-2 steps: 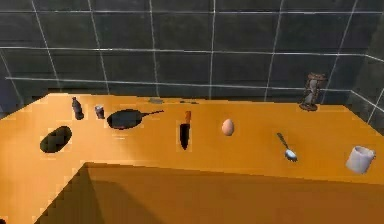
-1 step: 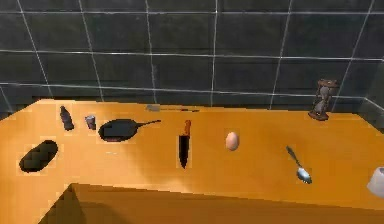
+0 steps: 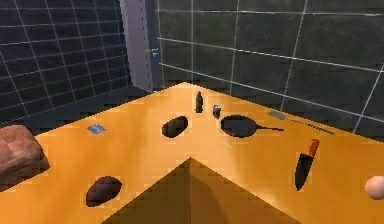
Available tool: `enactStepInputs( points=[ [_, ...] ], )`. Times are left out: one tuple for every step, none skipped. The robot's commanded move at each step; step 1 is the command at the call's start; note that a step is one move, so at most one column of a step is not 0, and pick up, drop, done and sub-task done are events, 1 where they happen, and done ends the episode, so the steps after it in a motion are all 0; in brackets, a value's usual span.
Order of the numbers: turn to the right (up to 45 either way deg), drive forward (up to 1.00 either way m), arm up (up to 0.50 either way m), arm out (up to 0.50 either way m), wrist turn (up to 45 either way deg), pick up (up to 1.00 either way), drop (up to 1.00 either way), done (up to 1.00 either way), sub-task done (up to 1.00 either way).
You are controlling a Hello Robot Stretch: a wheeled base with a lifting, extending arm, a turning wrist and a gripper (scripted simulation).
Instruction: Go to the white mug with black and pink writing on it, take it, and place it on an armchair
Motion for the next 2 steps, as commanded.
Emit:
enactStepInputs(
  points=[
    [0.0, 0.0, 0.5, 0.0, 0.0, 0.0, 0.0, 0.0, 0.0],
    [0.0, 0.0, 0.38, 0.0, 0.0, 0.0, 0.0, 0.0, 0.0]
  ],
)
